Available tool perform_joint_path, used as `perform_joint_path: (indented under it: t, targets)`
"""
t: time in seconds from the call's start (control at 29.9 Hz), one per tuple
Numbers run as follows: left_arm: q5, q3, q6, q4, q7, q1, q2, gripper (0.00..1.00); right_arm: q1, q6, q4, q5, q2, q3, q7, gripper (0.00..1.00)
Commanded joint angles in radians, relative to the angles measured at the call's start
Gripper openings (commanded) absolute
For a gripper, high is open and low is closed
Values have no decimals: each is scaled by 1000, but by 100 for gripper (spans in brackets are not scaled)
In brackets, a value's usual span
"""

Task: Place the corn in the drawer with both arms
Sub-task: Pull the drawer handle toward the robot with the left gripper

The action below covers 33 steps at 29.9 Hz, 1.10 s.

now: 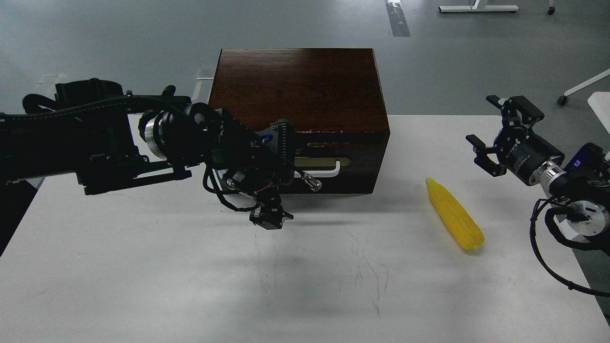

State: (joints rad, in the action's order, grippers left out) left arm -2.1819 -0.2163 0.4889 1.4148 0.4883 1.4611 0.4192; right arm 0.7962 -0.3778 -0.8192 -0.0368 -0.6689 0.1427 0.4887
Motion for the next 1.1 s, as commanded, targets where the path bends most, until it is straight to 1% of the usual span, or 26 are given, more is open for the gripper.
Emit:
perform_joint_path:
  t: [0.0,0.63,1.07]
  targets:
    - [0,3,0,61,0,2,9,98,0,2,0,0,0,0,0,100]
    - [0,2,0,259,0,-5,133,98,0,4,8,0,3,0,0,100]
    - [0,2,0,294,0,1,135,98,0,4,14,0,5,0,0,100]
